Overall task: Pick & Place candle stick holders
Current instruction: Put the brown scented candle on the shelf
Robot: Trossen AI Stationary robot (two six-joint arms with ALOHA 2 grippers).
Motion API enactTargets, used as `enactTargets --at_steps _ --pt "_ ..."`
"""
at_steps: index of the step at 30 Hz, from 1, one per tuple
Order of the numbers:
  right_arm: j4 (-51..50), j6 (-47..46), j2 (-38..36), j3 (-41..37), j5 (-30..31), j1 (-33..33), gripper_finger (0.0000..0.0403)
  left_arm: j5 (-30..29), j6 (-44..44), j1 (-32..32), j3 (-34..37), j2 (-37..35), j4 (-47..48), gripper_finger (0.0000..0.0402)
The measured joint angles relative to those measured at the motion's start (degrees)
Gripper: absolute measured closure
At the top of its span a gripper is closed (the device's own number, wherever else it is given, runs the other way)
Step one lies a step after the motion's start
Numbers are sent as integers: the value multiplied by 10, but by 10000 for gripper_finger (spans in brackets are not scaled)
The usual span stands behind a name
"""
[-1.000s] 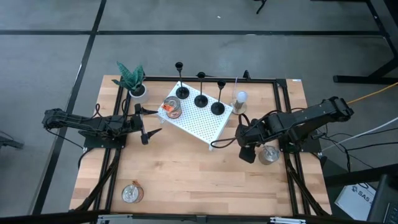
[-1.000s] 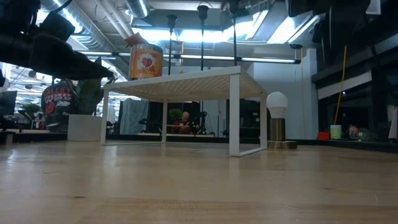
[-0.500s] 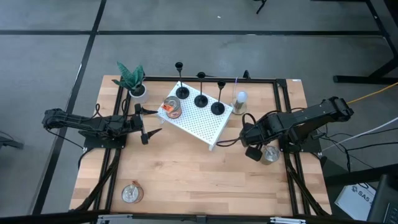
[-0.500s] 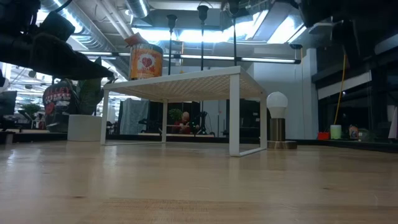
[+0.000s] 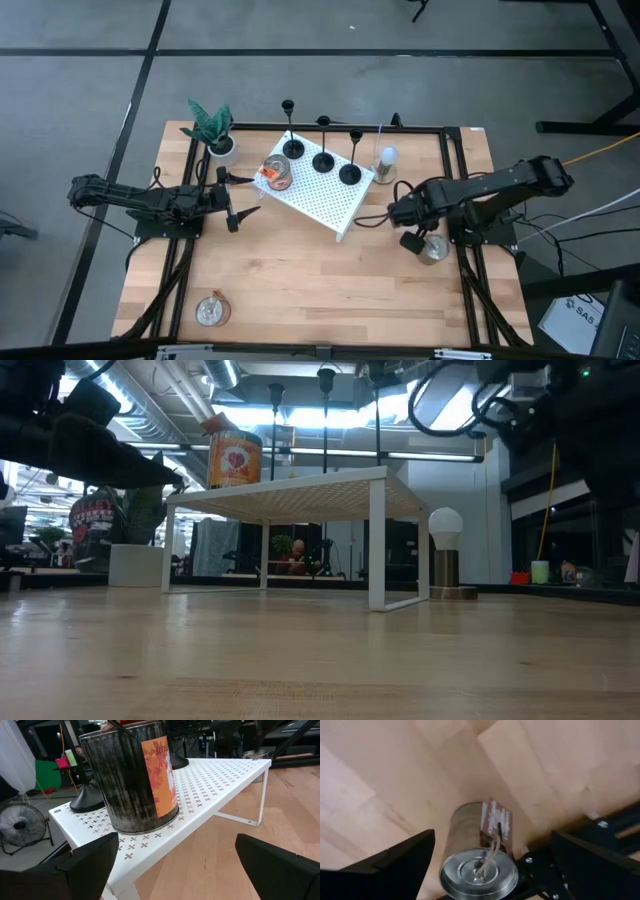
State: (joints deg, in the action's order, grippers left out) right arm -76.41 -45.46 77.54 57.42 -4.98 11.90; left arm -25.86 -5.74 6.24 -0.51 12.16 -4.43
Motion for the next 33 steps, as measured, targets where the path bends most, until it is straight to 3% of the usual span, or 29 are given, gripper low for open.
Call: enactTargets --at_steps 17,33 --pt "73 -21 -154 -131 -26 -11 3 0 0 0 0 0 0 2" --pt "79 -37 -180 -135 -8 48 3 0 0 0 0 0 0 2"
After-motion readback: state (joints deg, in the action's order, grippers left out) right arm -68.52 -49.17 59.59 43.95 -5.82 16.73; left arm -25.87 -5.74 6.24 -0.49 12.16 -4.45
